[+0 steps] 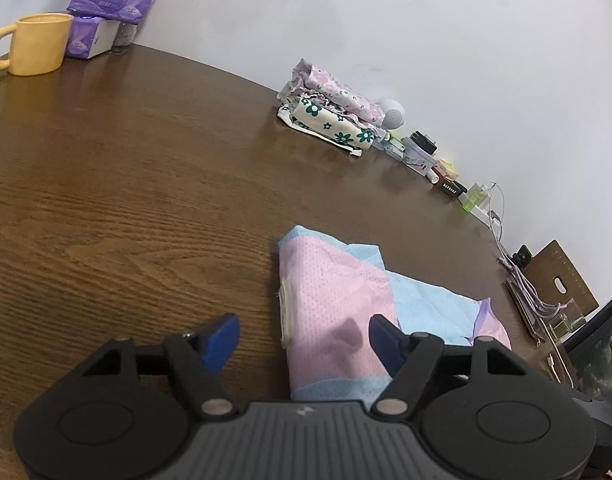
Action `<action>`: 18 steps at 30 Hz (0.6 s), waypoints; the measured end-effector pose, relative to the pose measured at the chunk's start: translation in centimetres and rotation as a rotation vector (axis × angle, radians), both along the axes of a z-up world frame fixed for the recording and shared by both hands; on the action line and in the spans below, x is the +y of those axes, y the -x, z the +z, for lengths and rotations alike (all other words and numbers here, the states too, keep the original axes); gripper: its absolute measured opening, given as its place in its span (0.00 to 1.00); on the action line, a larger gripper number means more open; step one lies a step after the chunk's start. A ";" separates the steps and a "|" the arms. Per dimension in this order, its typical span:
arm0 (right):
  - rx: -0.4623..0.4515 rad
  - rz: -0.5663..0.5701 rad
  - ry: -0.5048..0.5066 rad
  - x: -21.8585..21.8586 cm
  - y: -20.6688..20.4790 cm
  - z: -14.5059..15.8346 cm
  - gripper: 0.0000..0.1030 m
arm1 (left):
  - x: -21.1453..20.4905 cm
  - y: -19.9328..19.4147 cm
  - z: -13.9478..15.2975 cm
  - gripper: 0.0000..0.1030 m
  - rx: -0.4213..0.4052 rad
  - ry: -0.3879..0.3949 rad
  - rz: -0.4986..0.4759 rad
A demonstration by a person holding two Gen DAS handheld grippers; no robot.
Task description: Fold clothes
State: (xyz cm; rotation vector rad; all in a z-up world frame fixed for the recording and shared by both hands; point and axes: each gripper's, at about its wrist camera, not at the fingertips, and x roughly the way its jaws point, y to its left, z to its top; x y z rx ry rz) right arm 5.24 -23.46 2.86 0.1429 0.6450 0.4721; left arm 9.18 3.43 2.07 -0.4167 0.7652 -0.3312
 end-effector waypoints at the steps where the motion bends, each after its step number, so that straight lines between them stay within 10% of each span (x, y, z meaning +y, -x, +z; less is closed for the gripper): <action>1: -0.005 0.000 0.003 0.0 0.0 0.0 0.79 | -0.1 -0.1 0.0 0.64 -0.001 -0.003 0.001; 18: -0.002 -0.028 -0.085 -4.2 -0.7 -0.5 0.98 | -1.7 -0.8 -0.1 0.49 0.025 0.007 0.007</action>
